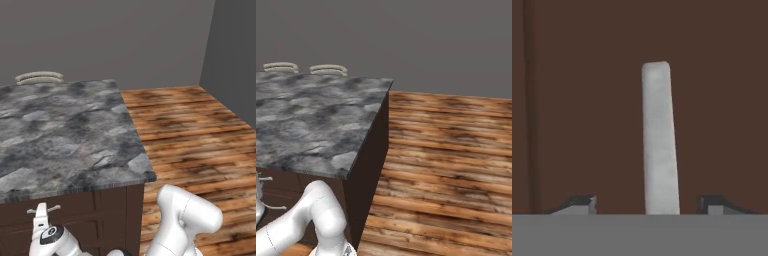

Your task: Take the pizza cutter from the drawer on the left and place it on the dining counter for cutting.

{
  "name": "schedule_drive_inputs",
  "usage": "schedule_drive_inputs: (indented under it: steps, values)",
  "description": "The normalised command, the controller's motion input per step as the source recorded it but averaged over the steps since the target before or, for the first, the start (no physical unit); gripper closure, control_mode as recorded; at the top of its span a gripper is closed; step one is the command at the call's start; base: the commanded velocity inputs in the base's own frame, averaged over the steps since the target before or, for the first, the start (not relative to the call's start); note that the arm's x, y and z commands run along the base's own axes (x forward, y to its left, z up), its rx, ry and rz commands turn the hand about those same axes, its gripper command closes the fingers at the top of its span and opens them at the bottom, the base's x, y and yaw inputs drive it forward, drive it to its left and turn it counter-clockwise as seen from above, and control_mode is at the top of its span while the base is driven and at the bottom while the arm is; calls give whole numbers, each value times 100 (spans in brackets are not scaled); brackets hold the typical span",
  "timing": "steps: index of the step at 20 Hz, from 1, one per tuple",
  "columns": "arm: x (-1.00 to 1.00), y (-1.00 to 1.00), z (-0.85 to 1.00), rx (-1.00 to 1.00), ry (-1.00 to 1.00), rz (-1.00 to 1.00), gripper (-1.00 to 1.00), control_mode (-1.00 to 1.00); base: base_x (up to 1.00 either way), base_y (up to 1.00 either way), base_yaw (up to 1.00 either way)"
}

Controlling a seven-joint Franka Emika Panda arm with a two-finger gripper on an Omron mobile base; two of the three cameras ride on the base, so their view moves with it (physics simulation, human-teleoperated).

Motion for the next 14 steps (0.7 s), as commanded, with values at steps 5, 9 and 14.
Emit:
schedule_drive_inputs:
  steps: [5,9,14]
  values:
    - [5,0,-9,0,-5,0,100,-100,0,0,0]
    - [0,0,-4,0,-4,1,100,-100,0,0,0]
    - [-40,0,-1,0,0,0,100,-100,0,0,0]
